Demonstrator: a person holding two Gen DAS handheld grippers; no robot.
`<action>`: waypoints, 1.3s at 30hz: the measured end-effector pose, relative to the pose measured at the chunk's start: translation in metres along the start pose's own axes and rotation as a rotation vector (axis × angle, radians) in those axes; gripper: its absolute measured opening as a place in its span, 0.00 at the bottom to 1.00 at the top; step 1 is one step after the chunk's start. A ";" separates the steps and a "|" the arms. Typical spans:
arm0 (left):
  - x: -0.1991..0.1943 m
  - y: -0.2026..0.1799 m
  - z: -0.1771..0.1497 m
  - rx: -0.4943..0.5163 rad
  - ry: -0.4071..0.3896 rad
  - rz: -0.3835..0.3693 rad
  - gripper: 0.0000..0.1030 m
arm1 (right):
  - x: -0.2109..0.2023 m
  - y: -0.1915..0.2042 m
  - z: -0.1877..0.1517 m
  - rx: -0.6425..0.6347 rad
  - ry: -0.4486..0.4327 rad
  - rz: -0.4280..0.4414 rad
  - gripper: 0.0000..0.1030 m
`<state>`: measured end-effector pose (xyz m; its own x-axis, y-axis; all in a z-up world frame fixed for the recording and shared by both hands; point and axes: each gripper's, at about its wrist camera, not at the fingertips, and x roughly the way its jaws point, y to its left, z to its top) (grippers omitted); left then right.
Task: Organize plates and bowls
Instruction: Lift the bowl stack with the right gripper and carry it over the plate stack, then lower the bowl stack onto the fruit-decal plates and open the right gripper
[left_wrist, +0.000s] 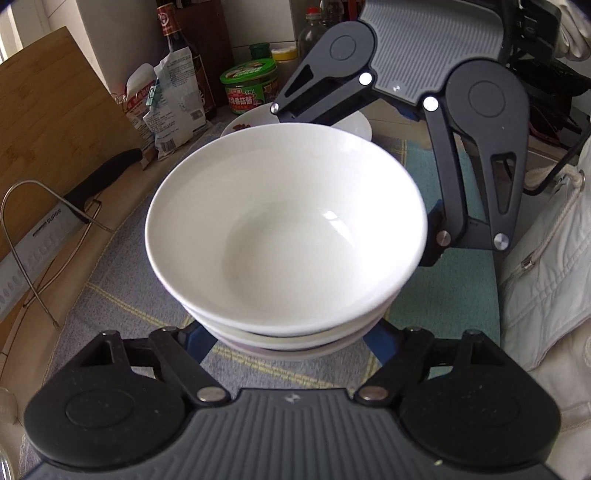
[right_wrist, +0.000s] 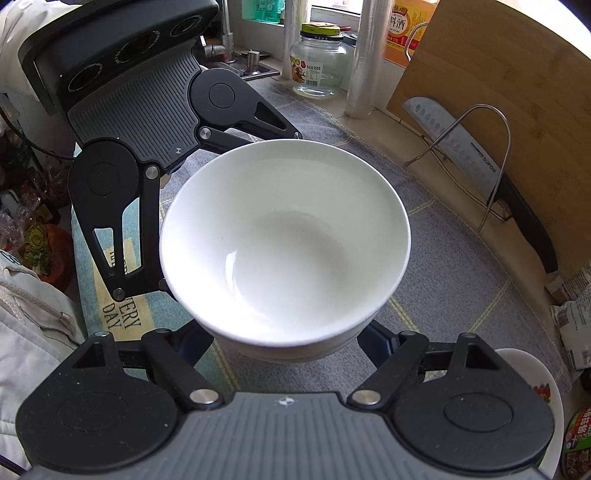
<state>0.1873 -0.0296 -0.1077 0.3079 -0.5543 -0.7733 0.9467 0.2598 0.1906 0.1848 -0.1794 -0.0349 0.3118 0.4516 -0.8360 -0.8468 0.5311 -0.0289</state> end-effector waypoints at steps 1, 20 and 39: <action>0.002 0.000 0.006 0.000 -0.002 0.004 0.80 | -0.004 -0.003 -0.003 -0.004 -0.002 -0.002 0.85; 0.077 0.003 0.120 0.066 -0.072 -0.017 0.80 | -0.078 -0.088 -0.086 0.026 0.002 -0.120 0.85; 0.130 0.016 0.148 0.084 -0.027 -0.044 0.80 | -0.065 -0.137 -0.118 0.099 0.030 -0.130 0.85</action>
<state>0.2561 -0.2143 -0.1158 0.2667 -0.5850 -0.7659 0.9637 0.1676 0.2076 0.2296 -0.3661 -0.0419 0.4015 0.3540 -0.8447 -0.7533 0.6522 -0.0847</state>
